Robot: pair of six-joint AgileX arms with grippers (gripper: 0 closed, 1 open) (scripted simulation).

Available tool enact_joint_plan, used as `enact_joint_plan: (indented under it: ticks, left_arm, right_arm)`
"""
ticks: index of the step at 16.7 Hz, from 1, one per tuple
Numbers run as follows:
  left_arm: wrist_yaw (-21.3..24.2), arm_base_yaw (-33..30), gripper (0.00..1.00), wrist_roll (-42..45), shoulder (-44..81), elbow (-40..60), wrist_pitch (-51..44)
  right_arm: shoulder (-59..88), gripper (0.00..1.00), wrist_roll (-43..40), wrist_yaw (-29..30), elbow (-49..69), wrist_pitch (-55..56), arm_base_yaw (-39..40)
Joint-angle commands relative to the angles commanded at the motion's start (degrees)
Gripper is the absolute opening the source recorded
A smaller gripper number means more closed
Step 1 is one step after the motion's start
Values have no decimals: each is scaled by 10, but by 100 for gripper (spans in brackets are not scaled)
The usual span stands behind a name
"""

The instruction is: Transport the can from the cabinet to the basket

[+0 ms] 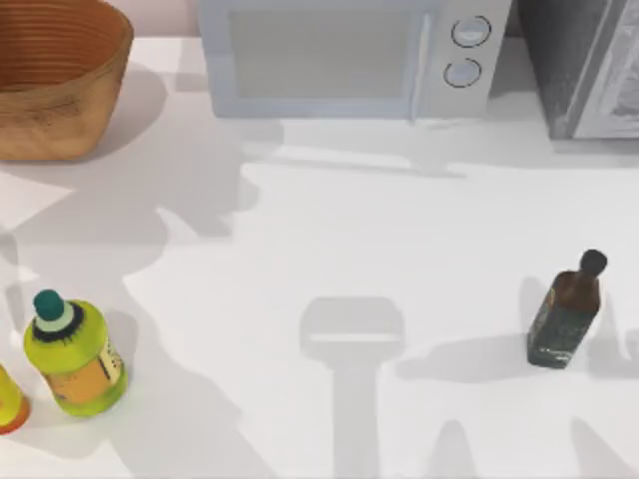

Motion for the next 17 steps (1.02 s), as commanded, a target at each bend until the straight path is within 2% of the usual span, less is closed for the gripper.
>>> enact_joint_plan:
  ticks: [4,9,13,17]
  left_arm:
    - [-3,-4,0,0,4,-2,2]
    - [-58,-59,0,-5,61,38,33]
    - [-64,-65,0,-7,67,40,34]
    - [-64,-65,30,-7,67,40,34]
  right_arm:
    - [0,100,0,0,0,0,0]
    - [0,100,0,0,0,0,0]
    - [0,100,0,0,0,0,0]
    - [0,100,0,0,0,0,0]
